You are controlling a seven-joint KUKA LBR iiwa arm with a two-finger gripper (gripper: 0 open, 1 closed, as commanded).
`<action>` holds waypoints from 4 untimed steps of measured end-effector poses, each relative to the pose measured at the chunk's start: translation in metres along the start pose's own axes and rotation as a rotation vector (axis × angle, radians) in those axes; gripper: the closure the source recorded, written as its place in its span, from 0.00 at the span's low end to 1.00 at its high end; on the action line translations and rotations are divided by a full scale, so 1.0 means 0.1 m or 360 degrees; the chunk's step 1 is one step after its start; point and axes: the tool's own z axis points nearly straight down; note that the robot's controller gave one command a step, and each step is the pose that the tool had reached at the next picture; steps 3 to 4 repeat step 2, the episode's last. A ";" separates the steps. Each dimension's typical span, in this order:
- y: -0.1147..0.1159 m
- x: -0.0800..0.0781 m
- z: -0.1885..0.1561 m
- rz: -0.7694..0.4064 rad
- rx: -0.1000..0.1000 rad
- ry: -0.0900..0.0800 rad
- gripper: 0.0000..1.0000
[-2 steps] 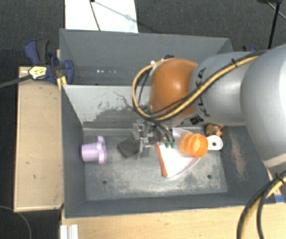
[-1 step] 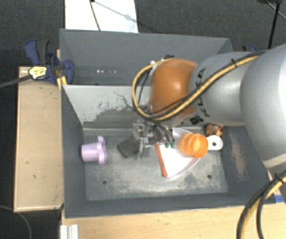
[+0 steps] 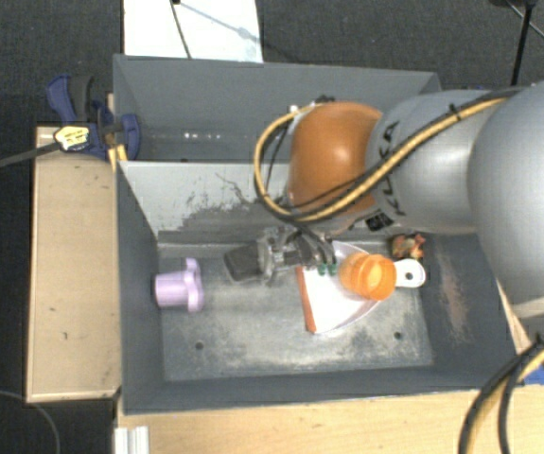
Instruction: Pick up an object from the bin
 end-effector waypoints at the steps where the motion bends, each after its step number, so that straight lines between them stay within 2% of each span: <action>1: 0.00 0.00 -0.11 0.0002 0.0002 0.0004 1.00; 2: -0.01 0.01 -0.26 0.0004 0.0003 0.0009 1.00; 4: -0.01 0.01 -0.26 0.0004 0.0003 0.0009 1.00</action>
Offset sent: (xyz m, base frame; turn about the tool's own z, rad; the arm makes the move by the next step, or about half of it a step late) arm -0.0002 0.0001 0.0789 0.0000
